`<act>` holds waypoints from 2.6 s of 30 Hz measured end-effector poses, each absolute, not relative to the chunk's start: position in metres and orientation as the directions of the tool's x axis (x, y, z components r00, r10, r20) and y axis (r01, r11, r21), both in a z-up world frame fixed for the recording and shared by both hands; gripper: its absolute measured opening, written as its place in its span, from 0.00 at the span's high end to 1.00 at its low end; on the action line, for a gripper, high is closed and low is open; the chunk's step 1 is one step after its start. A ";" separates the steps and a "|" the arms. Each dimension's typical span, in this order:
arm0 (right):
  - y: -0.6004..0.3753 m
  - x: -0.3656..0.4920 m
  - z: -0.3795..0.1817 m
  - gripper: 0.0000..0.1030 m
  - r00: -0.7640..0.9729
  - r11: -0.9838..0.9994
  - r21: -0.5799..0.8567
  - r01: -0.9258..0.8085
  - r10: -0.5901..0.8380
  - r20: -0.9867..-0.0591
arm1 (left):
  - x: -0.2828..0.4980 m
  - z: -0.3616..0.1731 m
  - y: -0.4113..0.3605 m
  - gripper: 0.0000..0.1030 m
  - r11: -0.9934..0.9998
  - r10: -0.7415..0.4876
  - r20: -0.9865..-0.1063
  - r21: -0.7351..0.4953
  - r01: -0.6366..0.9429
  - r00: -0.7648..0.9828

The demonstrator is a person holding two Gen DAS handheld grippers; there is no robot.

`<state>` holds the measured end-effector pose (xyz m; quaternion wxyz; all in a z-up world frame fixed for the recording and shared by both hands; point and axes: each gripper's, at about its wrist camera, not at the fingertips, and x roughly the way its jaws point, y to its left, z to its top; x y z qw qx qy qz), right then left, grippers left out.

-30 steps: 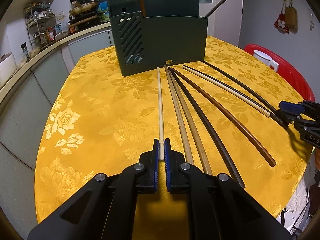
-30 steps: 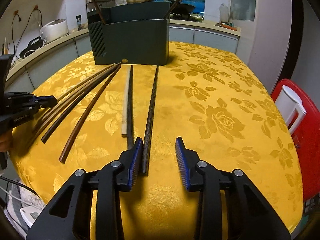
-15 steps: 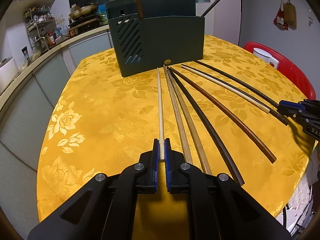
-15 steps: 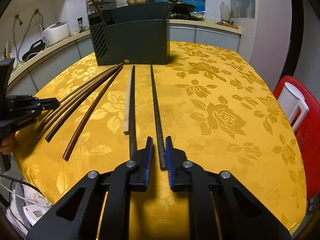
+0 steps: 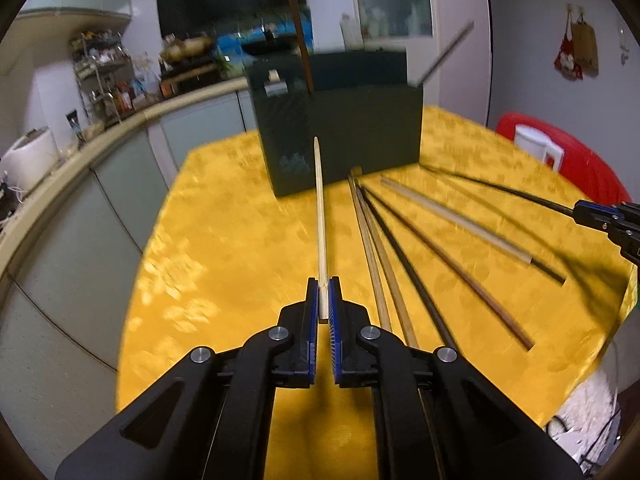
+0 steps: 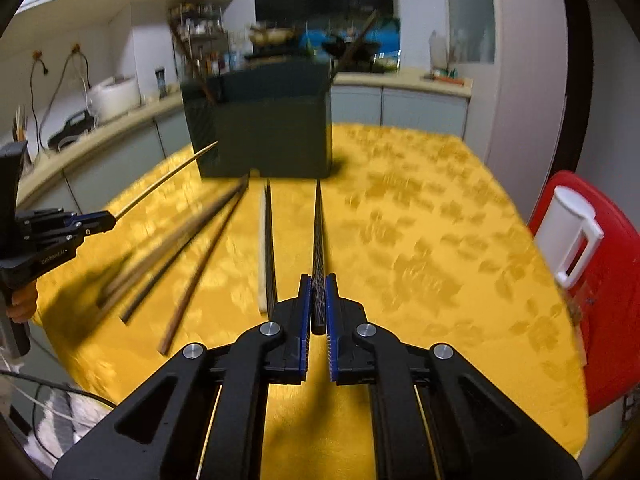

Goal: Organize utensils
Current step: 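Lift both held chopsticks and carry them over the green holder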

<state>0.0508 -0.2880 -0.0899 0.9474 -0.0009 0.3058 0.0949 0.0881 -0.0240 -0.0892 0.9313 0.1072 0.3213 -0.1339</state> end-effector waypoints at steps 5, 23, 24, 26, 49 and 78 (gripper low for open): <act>-0.297 0.042 -0.062 0.93 0.840 0.983 0.068 -0.168 0.179 -0.513 | 0.077 -0.065 -0.018 0.95 0.940 -0.185 -0.603 0.121 0.318 0.776; -0.298 0.037 -0.050 0.93 0.857 0.983 0.076 -0.164 0.181 -0.483 | 0.078 -0.087 -0.008 0.95 0.942 -0.135 -0.698 0.128 0.309 0.703; -0.298 0.037 -0.050 0.93 0.857 0.983 0.077 -0.164 0.181 -0.483 | 0.077 -0.087 -0.008 0.95 0.943 -0.131 -0.694 0.133 0.306 0.708; -0.298 0.037 -0.050 0.93 0.857 0.983 0.078 -0.164 0.181 -0.483 | 0.079 -0.086 -0.007 0.95 0.946 -0.125 -0.688 0.135 0.295 0.715; -0.302 0.097 0.015 0.93 0.889 0.973 0.147 -0.179 0.224 -0.398 | 0.110 0.030 -0.013 0.95 0.949 -0.212 -0.532 0.090 0.304 0.820; -0.275 0.186 0.146 0.93 0.960 0.975 0.061 -0.214 0.222 -0.168 | 0.172 0.139 -0.070 0.95 0.925 -0.317 -0.437 0.052 0.376 0.842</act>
